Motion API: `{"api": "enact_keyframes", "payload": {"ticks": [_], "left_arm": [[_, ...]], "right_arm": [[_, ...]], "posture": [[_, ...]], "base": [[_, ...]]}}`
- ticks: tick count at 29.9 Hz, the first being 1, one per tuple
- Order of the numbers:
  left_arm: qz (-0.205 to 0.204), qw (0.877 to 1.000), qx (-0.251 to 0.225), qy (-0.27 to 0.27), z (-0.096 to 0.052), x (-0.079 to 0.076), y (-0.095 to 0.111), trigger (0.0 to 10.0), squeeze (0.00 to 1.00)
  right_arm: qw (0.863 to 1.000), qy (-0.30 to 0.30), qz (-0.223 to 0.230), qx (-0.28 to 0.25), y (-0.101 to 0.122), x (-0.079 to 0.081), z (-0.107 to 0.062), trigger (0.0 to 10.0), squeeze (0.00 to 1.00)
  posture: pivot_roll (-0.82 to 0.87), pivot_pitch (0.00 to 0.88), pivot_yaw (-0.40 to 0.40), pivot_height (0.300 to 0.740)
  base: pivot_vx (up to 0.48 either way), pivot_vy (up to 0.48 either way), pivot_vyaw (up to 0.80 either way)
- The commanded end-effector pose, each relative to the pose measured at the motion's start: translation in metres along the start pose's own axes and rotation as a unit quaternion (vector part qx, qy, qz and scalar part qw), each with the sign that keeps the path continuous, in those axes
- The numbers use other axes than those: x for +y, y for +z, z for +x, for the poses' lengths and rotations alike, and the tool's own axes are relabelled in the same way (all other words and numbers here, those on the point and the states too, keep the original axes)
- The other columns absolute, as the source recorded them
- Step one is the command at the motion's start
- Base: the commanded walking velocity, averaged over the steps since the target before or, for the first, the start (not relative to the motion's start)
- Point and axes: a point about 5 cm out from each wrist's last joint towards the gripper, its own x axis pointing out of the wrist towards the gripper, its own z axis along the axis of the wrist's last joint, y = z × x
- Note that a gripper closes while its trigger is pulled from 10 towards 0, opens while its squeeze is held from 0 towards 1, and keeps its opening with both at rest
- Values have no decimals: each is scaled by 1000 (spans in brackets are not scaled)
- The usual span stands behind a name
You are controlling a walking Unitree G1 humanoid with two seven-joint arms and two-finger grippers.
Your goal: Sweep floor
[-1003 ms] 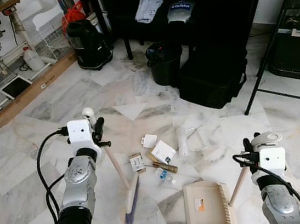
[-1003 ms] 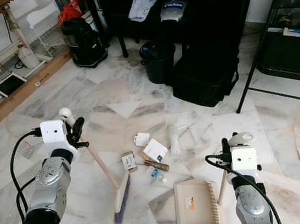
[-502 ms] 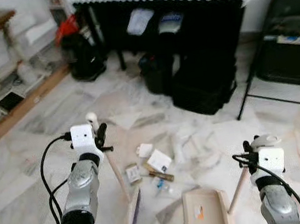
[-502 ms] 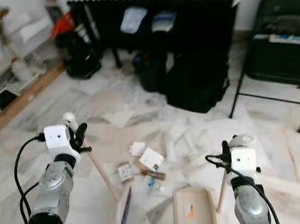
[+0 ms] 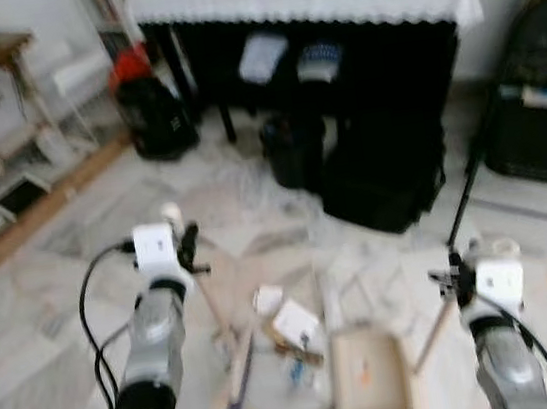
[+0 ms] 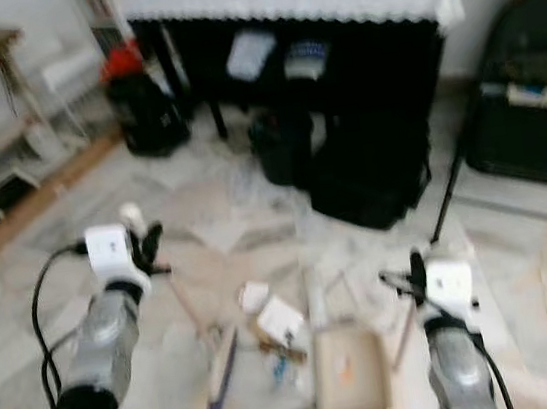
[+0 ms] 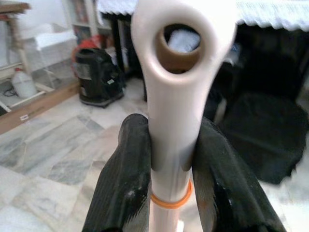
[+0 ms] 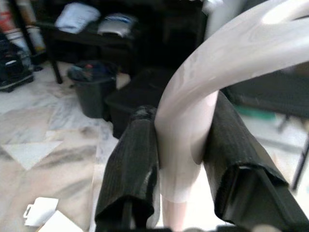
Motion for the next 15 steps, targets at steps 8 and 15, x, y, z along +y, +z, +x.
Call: {"api": "enact_keyframes", "payload": {"ticks": [8,15], "left_arm": [[20,1000,-9,14,-7,18,2,10000,0],[25,1000,-7,15,-11,22,1,10000,0]], "right_arm": [[1000,14,5,-17,4,10,0,10000,0],[1000,16,5,-14,1,13,-3,10000,0]], "posture": [[-23,0,56,740],[-14,1,61,740]], "base": [[0,0,0],[0,0,0]]}}
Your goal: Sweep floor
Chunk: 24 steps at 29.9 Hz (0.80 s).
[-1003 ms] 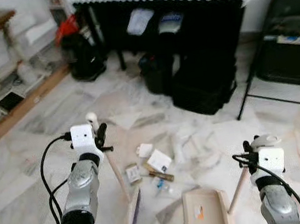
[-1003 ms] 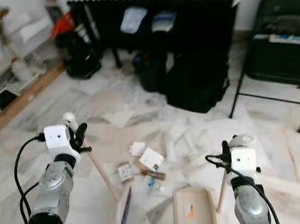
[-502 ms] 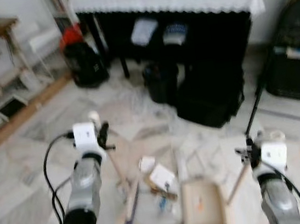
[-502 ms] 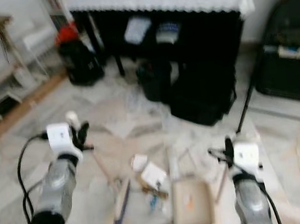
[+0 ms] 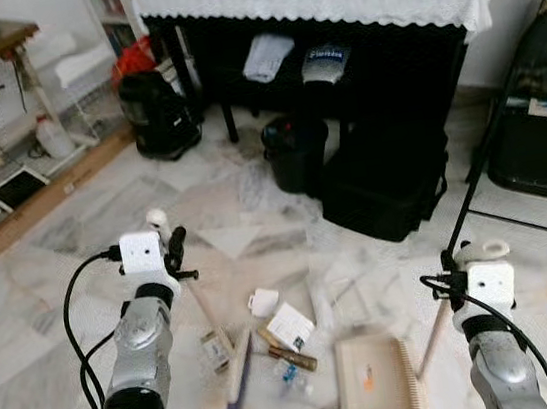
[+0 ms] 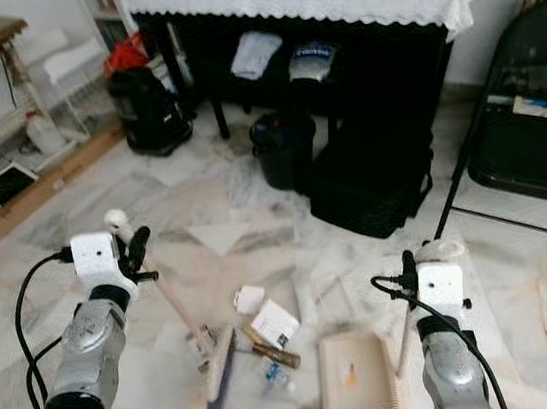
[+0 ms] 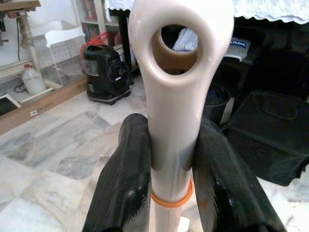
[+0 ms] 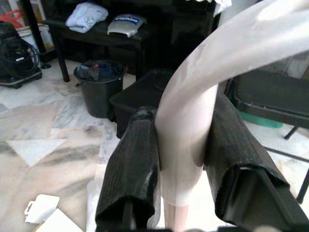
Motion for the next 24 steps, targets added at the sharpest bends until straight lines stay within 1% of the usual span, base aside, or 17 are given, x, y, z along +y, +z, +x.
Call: {"api": "enact_keyframes", "payload": {"ticks": [1,5,9,15,24], "left_arm": [[13,1000,-13,3,0,8,7,10000,0],[16,1000,-10,0,-4,7,6,10000,0],[31,1000,6,-3,-8,8,0,10000,0],[27,999,20,-9,-11,7,-5,10000,0],[14,1000,25,-13,-15,3,-7,10000,0]], "right_arm": [[1000,2,4,-14,4,3,1,10000,0],[1000,3,4,-12,2,4,-2,10000,0],[1000,7,7,-7,-2,8,-7,10000,0],[1000,12,10,4,-8,12,-11,10000,0],[1000,13,12,19,-17,14,-21,10000,0]], "posture": [[-13,9,65,740],[-10,25,71,740],[-3,42,79,740],[4,61,86,740],[15,95,91,740]], "base": [[0,0,0],[0,0,0],[0,0,0],[0,0,0],[0,0,0]]}}
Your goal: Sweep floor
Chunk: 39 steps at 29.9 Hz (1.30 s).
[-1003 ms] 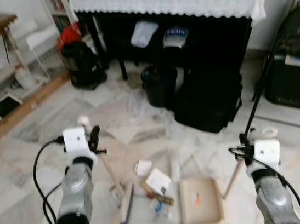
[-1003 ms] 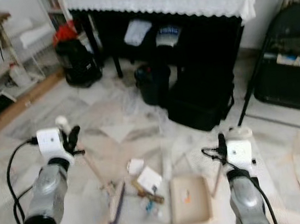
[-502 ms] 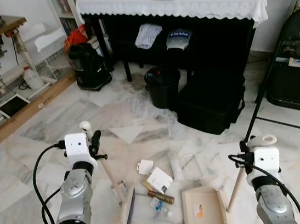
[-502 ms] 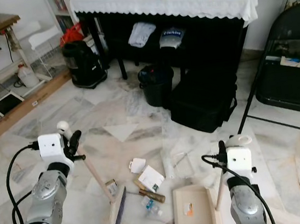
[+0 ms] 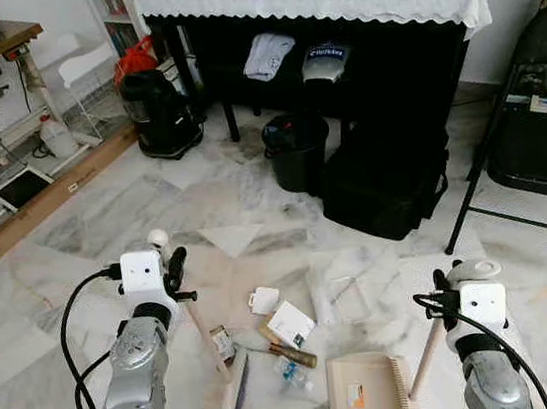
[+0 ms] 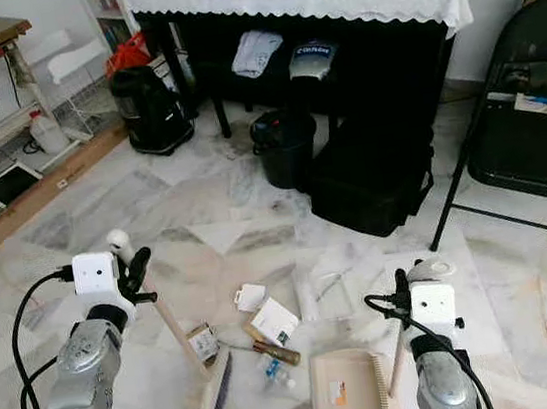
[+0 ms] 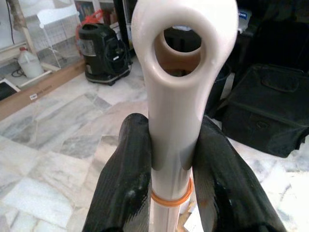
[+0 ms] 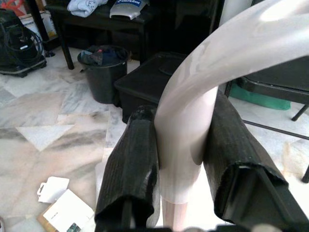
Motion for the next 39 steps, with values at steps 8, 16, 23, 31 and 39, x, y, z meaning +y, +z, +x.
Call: {"api": "enact_keyframes", "payload": {"ticks": [8,16,23,31,39], "left_arm": [[-23,1000,2,-10,0,-2,1,10000,0],[-38,999,23,-30,-3,-3,-3,10000,0],[-46,996,45,-54,-5,-3,-7,10000,0],[-102,988,70,-93,-6,-4,-6,10000,0],[-186,973,82,-112,-5,-3,2,10000,0]], "right_arm": [[1000,7,0,8,-6,2,-8,10000,0],[1000,6,0,10,-7,2,-8,10000,0],[1000,6,-1,8,-4,1,-5,10000,0],[1000,7,-1,8,-3,2,-1,10000,0],[1000,6,-2,6,0,2,3,10000,0]], "posture": [[14,111,94,740],[15,109,92,740],[17,99,89,740],[23,90,84,740],[28,81,84,740]], "base": [[0,0,0],[0,0,0],[0,0,0],[0,0,0],[0,0,0]]}}
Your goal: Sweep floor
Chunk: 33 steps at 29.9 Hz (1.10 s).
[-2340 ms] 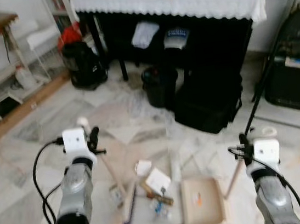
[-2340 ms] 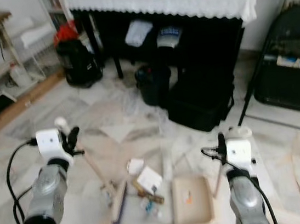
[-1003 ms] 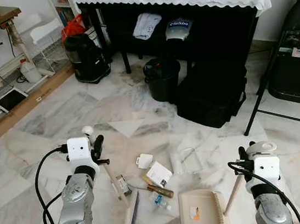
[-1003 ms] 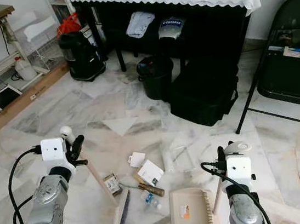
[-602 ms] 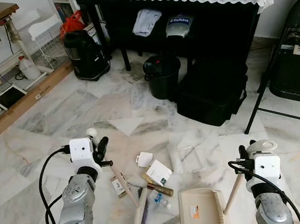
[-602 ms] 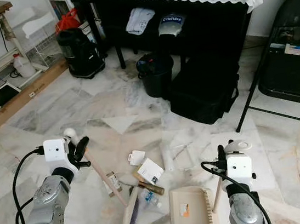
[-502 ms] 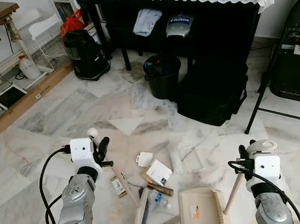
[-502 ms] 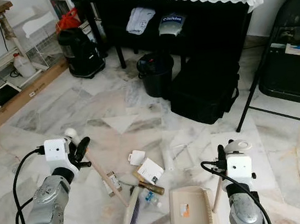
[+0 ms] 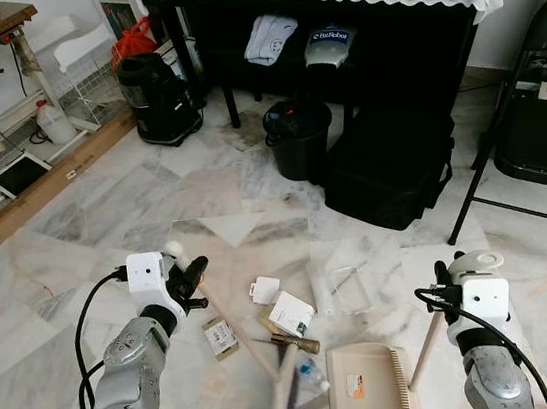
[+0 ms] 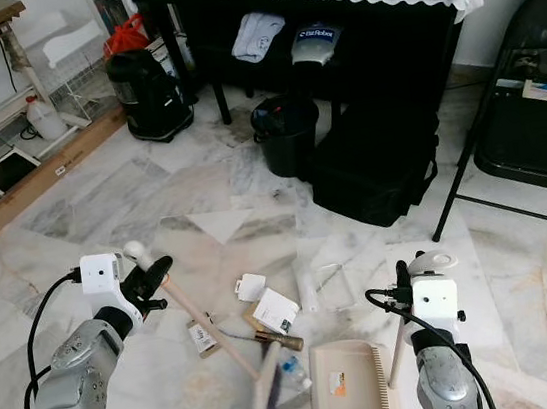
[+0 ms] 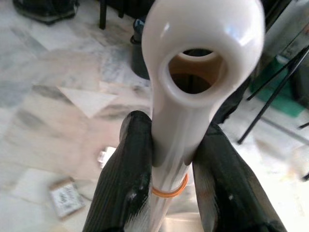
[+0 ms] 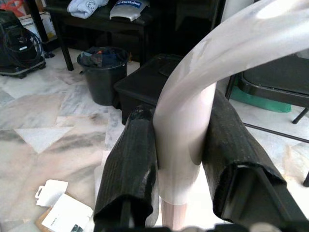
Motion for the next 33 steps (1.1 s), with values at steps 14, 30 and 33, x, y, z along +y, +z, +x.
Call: {"api": "enact_keyframes", "payload": {"ticks": [14,30,33], "left_arm": [[-142,988,-15,-53,-6,-5,22,10000,0],[-40,983,-179,8,-10,-7,97,10000,0],[-38,981,-188,10,-9,-8,100,10000,0]], "right_arm": [[1000,8,2,22,-7,6,-2,10000,0],[1000,7,7,-1,3,2,7,10000,0],[1000,5,9,-5,4,0,7,10000,0]], "posture": [[44,84,82,740],[30,0,67,740],[26,0,65,740]], "base": [[0,0,0],[0,0,0],[0,0,0]]}}
